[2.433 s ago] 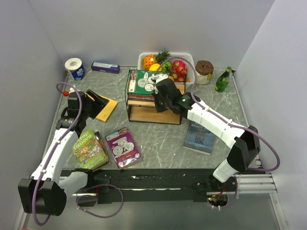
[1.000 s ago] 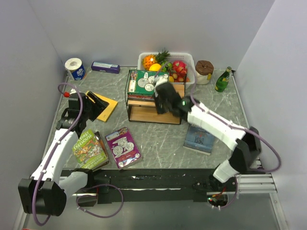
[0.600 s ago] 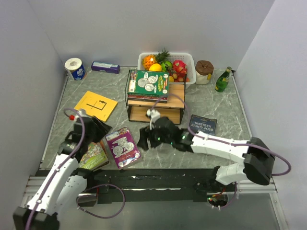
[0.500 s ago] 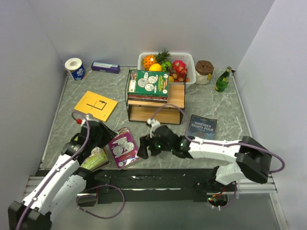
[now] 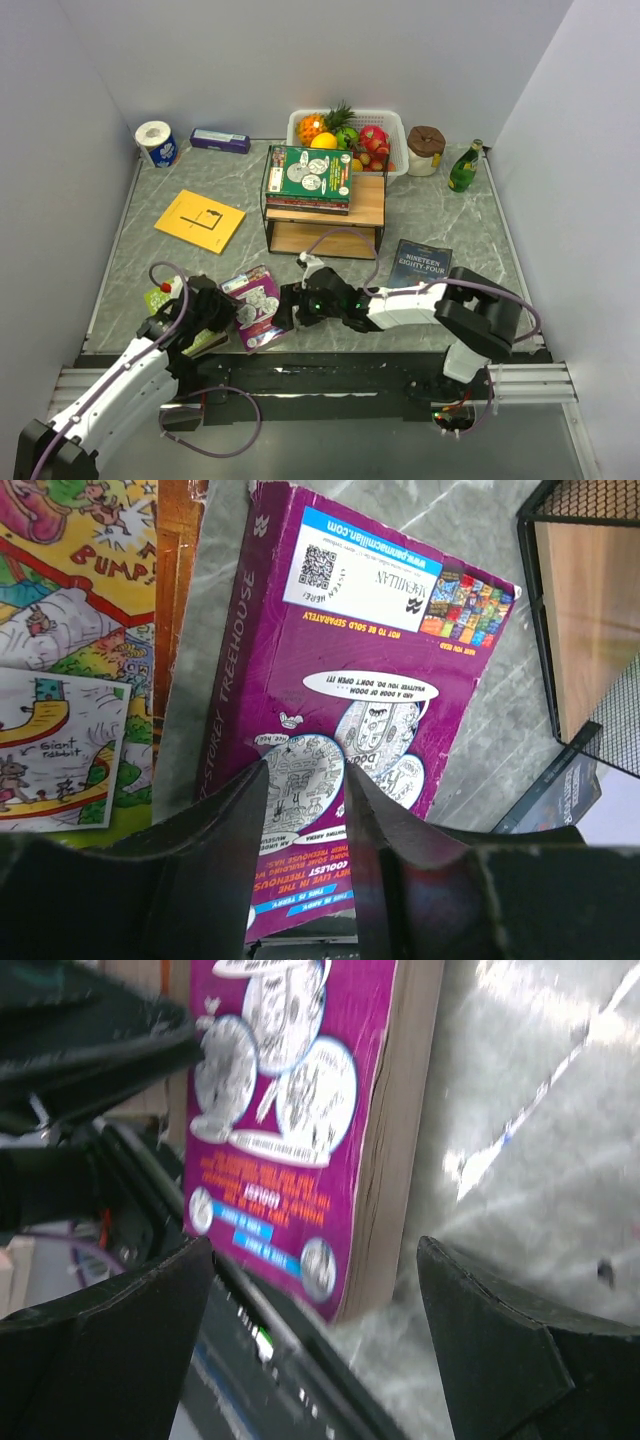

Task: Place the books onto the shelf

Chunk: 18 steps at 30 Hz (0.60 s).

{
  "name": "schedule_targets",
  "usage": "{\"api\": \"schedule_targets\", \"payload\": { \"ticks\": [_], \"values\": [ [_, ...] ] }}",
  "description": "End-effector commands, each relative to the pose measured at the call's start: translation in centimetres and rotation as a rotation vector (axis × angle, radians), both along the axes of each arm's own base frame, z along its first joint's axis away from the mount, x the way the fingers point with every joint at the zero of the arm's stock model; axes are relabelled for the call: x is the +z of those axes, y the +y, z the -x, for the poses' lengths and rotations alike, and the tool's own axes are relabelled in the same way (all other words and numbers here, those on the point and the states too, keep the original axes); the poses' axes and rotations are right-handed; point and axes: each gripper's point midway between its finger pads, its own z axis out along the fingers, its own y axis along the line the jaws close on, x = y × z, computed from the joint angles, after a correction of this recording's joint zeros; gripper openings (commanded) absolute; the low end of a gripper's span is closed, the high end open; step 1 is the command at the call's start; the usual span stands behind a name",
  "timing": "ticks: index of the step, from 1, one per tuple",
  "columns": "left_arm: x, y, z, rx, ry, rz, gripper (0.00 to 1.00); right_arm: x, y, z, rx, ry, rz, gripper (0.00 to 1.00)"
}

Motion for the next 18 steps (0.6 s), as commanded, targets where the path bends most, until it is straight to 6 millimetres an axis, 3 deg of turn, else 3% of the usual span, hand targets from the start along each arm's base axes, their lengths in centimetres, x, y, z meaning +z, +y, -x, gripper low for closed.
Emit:
{"api": "schedule_targets", "payload": {
  "ticks": [1, 2, 5, 10, 13, 16, 18],
  "values": [
    [-1.9, 0.9, 0.8, 0.038, 0.077, -0.073, 0.43, -0.6, 0.5, -2.3, -0.053, -0.057, 0.053, 0.89],
    [-1.9, 0.9, 0.7, 0.039, 0.084, -0.081, 0.43, -2.1, 0.3, -2.0, -0.042, -0.035, 0.098, 0.88],
    [-2.2, 0.7, 0.8, 0.030, 0.114, -0.113, 0.42, -3.4, 1.0, -1.6, -0.003, 0.003, 0.122, 0.87],
    [-2.3, 0.5, 0.9, 0.016, 0.113, -0.123, 0.41, -3.9, 2.6, 0.5, 0.071, 0.100, 0.019, 0.76],
    [-2.2, 0.5, 0.9, 0.007, 0.097, -0.115, 0.41, -3.8, 3.6, 1.8, 0.121, 0.162, -0.061, 0.58],
    [-2.1, 0.4, 0.9, -0.004, 0.087, -0.113, 0.42, -3.8, 4.3, 2.7, 0.152, 0.211, -0.108, 0.30],
    [-2.1, 0.4, 1.0, -0.008, 0.088, -0.113, 0.42, -4.0, 4.3, 3.1, 0.159, 0.234, -0.119, 0.20]
  ]
}}
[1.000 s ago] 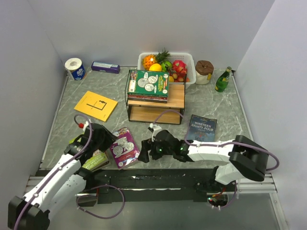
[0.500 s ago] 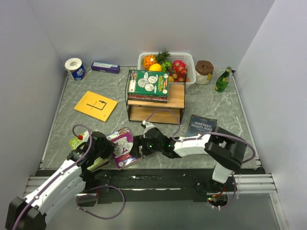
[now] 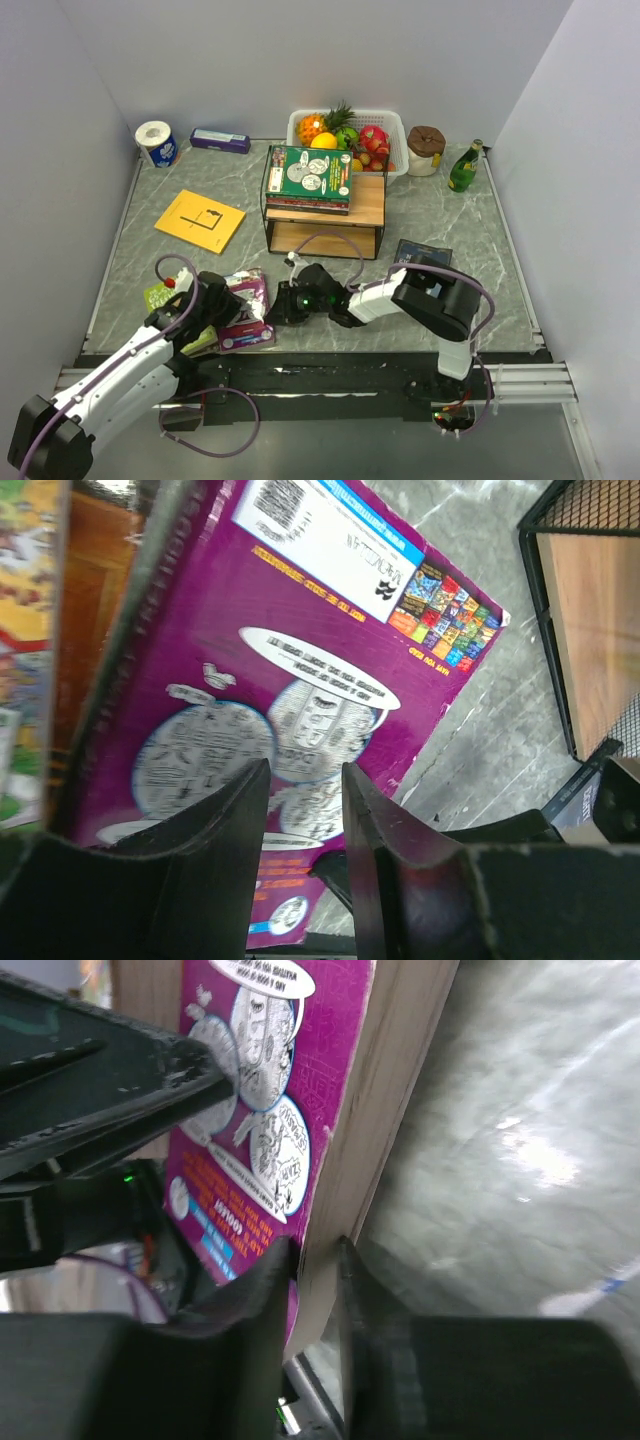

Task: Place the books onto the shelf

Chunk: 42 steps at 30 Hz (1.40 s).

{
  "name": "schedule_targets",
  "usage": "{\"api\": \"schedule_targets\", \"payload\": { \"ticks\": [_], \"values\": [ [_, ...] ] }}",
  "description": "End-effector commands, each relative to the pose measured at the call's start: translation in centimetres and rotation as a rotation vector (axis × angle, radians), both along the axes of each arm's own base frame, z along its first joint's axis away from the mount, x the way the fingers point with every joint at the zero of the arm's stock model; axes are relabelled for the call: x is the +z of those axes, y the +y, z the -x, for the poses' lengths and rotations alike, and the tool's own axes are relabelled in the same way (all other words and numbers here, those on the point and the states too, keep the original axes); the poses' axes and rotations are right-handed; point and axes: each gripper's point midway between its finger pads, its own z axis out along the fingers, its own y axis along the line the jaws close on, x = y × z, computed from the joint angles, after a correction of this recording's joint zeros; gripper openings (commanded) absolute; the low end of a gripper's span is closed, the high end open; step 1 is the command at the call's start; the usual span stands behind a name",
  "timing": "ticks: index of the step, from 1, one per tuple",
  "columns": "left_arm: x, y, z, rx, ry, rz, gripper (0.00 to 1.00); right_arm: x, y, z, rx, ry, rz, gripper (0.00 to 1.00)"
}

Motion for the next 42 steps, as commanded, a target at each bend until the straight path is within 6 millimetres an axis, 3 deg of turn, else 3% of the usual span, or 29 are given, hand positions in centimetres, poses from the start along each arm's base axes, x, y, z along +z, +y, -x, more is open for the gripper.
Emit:
{"api": "schedule_targets", "payload": {
  "ticks": [1, 3, 8, 11, 12, 15, 18, 22, 27, 30, 33, 37, 38, 42],
  "values": [
    [-1.9, 0.8, 1.8, -0.025, 0.072, -0.050, 0.42, -1.5, 0.1, 3.4, 0.098, 0.108, -0.024, 0.11],
    [-2.0, 0.8, 1.8, -0.031, 0.073, -0.053, 0.42, -1.4, -0.1, 3.5, 0.094, 0.108, -0.029, 0.01],
    [-1.1, 1.7, 1.4, 0.007, 0.048, -0.087, 0.41, -0.1, -1.9, 3.3, 0.057, 0.050, -0.023, 0.00],
    [1.9, 3.5, 0.4, 0.088, -0.010, -0.153, 0.43, 0.4, -3.6, 3.1, 0.029, 0.007, 0.019, 0.00],
    [4.2, 4.4, -0.7, 0.134, -0.068, -0.185, 0.46, 0.4, -4.0, 3.1, 0.023, -0.001, 0.029, 0.00],
    [6.7, 5.9, -1.6, 0.174, -0.084, -0.288, 0.52, 0.7, -5.4, 3.1, -0.008, -0.022, 0.042, 0.00],
    [5.8, 5.9, -2.0, 0.169, 0.015, -0.362, 0.51, 0.8, -6.6, 3.3, -0.029, -0.035, 0.044, 0.00],
    [2.9, 7.1, -1.6, 0.212, 0.140, -0.476, 0.47, 0.8, -8.1, 3.6, -0.045, -0.057, 0.056, 0.00],
    [2.8, 8.2, -3.3, 0.236, 0.170, -0.559, 0.42, 1.4, -8.5, 4.1, -0.032, -0.079, 0.042, 0.00],
    [1.5, 8.4, -3.4, 0.229, 0.240, -0.565, 0.31, 2.3, -8.1, 4.2, -0.003, -0.103, 0.019, 0.00],
    [0.2, 8.8, -3.0, 0.217, 0.296, -0.574, 0.27, 3.1, -7.7, 4.3, 0.017, -0.131, 0.009, 0.00],
    [-1.6, 7.8, -3.7, 0.149, 0.315, -0.531, 0.17, 4.6, -7.3, 4.3, 0.023, -0.158, -0.027, 0.00],
    [-2.1, 7.4, -3.7, 0.129, 0.320, -0.519, 0.10, 4.8, -7.3, 4.3, 0.028, -0.163, -0.031, 0.00],
    [-5.1, 3.7, -2.9, -0.032, 0.362, -0.364, 0.01, 6.3, -7.4, 4.2, 0.030, -0.199, -0.059, 0.00]
  ]
}}
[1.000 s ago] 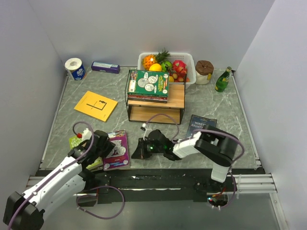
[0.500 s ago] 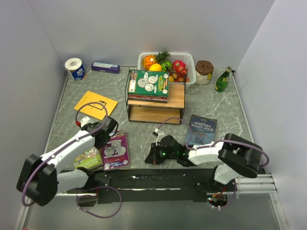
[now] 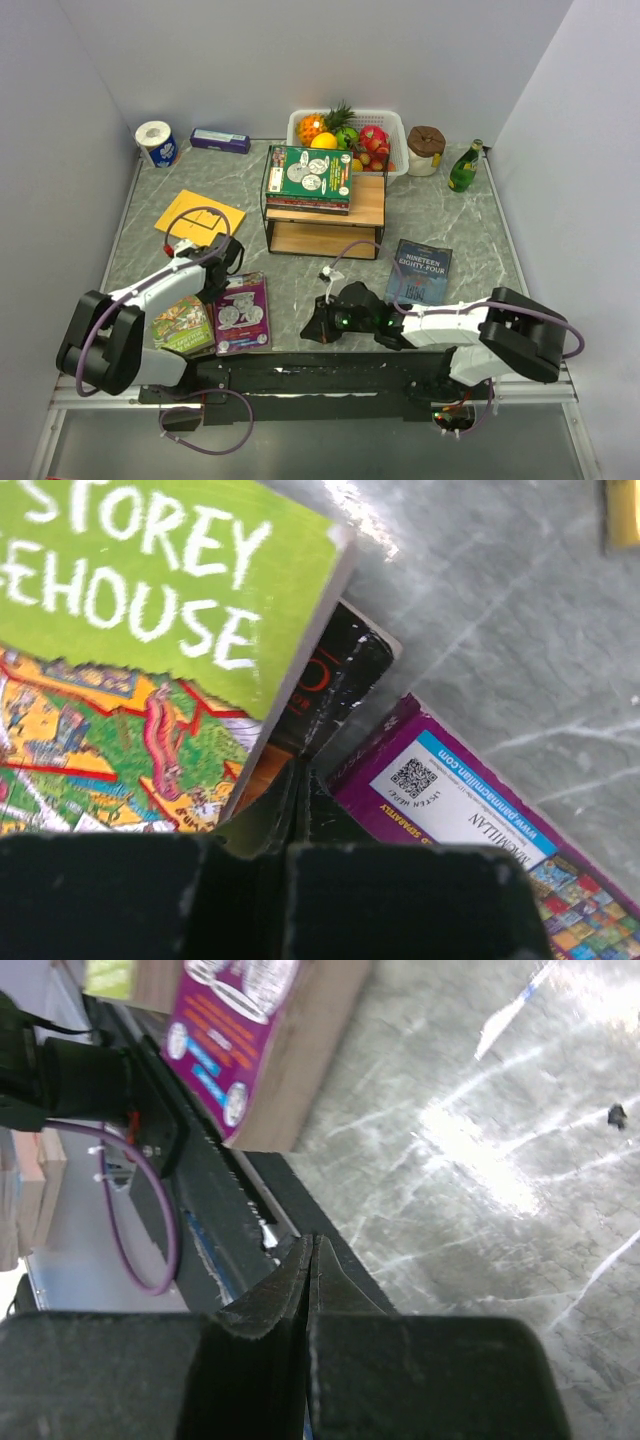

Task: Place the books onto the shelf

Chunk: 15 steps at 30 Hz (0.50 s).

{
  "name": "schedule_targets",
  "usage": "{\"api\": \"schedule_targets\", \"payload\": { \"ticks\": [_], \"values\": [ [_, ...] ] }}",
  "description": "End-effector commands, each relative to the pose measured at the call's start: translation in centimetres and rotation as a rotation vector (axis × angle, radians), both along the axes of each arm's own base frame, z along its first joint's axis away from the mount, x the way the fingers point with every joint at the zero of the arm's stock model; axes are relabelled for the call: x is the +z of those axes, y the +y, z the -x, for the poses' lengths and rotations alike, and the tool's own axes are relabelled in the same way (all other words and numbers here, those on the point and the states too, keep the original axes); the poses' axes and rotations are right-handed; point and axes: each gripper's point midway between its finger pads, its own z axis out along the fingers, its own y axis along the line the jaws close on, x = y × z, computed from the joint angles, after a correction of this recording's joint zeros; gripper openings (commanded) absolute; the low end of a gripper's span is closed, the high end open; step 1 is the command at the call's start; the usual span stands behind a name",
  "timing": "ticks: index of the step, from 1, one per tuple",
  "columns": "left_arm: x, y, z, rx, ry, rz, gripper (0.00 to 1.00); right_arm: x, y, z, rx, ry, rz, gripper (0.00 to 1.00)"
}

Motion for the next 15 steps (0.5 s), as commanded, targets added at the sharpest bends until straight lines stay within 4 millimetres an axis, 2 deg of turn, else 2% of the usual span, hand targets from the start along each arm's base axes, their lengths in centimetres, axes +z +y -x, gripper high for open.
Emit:
{"api": "schedule_targets", "payload": {
  "ticks": [1, 2, 5, 6, 8, 9, 12, 14, 15],
  "values": [
    [-3.7, -5.1, 0.5, -0.139, 0.054, 0.254, 0.01, 3.4, 0.9, -0.7, 0.012, -0.092, -0.076, 0.00],
    [-4.3, -6.0, 0.7, -0.162, 0.046, 0.286, 0.01, 3.4, 0.8, -0.8, 0.006, -0.097, -0.075, 0.00],
    [-4.5, -8.7, 1.1, -0.223, 0.025, 0.351, 0.01, 3.4, 0.7, -0.8, -0.002, -0.094, -0.074, 0.08],
    [-4.5, -9.3, 1.2, -0.240, 0.018, 0.371, 0.01, 3.2, 0.8, -0.8, -0.004, -0.089, -0.074, 0.24],
    [-4.4, -10.5, 1.7, -0.248, 0.008, 0.419, 0.01, 2.9, 0.9, -0.9, -0.023, -0.060, -0.066, 0.43],
    [-4.4, -10.7, 1.9, -0.247, 0.007, 0.426, 0.01, 2.3, 0.9, -1.0, -0.031, -0.044, -0.047, 0.54],
    [-4.2, -10.4, 2.3, -0.227, 0.003, 0.423, 0.01, 0.9, 0.5, -1.4, -0.107, 0.017, -0.009, 0.68],
    [-4.0, -10.0, 2.5, -0.215, -0.009, 0.414, 0.01, 0.8, 0.8, -1.5, -0.149, 0.074, -0.045, 0.72],
    [-3.8, -9.9, 2.6, -0.209, -0.014, 0.415, 0.01, 0.1, 1.0, -1.3, -0.154, 0.101, -0.041, 0.73]
  ]
}}
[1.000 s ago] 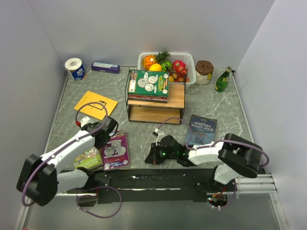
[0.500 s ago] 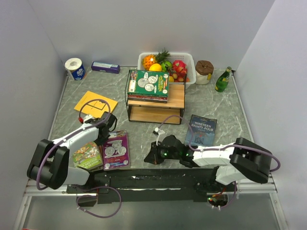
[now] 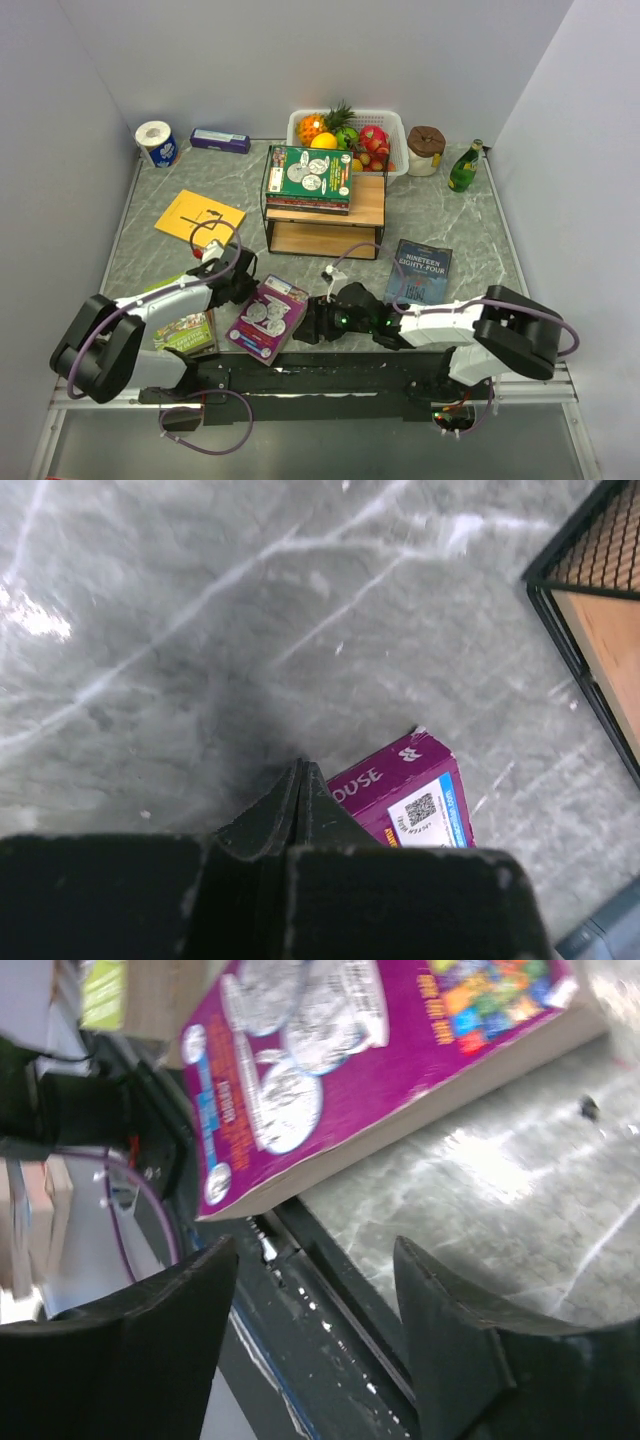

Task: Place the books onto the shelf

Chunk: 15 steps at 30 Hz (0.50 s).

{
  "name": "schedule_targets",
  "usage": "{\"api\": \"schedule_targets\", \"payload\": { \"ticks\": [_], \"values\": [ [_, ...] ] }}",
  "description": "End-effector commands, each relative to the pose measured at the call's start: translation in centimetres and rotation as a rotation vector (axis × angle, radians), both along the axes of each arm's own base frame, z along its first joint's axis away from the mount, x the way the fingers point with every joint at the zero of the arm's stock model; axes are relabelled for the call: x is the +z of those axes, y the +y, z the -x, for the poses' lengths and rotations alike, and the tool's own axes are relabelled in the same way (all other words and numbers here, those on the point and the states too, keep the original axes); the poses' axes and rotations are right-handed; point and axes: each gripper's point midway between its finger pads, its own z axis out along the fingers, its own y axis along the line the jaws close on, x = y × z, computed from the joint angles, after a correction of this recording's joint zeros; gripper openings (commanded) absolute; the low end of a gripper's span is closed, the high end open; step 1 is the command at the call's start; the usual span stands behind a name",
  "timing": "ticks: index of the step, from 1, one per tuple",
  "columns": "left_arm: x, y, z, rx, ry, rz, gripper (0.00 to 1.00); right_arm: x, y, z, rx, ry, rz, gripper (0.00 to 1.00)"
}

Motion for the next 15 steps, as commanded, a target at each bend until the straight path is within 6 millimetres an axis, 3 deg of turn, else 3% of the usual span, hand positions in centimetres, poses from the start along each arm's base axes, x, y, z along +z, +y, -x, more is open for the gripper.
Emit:
{"api": "schedule_targets", "payload": {
  "ticks": [1, 5, 6, 15],
  "values": [
    [-3.1, 1.0, 5.5, -0.011, 0.195, -0.002, 0.01, 0.1, 1.4, -1.0, -0.109, 0.094, -0.054, 0.74],
    [-3.0, 1.1, 6.3, -0.009, 0.197, 0.021, 0.01, -1.3, 2.9, -1.4, -0.169, 0.204, -0.059, 0.76],
    [-2.8, 1.0, 6.4, -0.010, 0.189, 0.032, 0.01, -2.5, 2.9, -1.4, -0.187, 0.231, -0.042, 0.76],
    [-2.7, 0.1, 7.9, -0.044, 0.175, 0.090, 0.02, -3.6, 5.5, -2.2, -0.267, 0.344, -0.095, 0.77]
  ]
}}
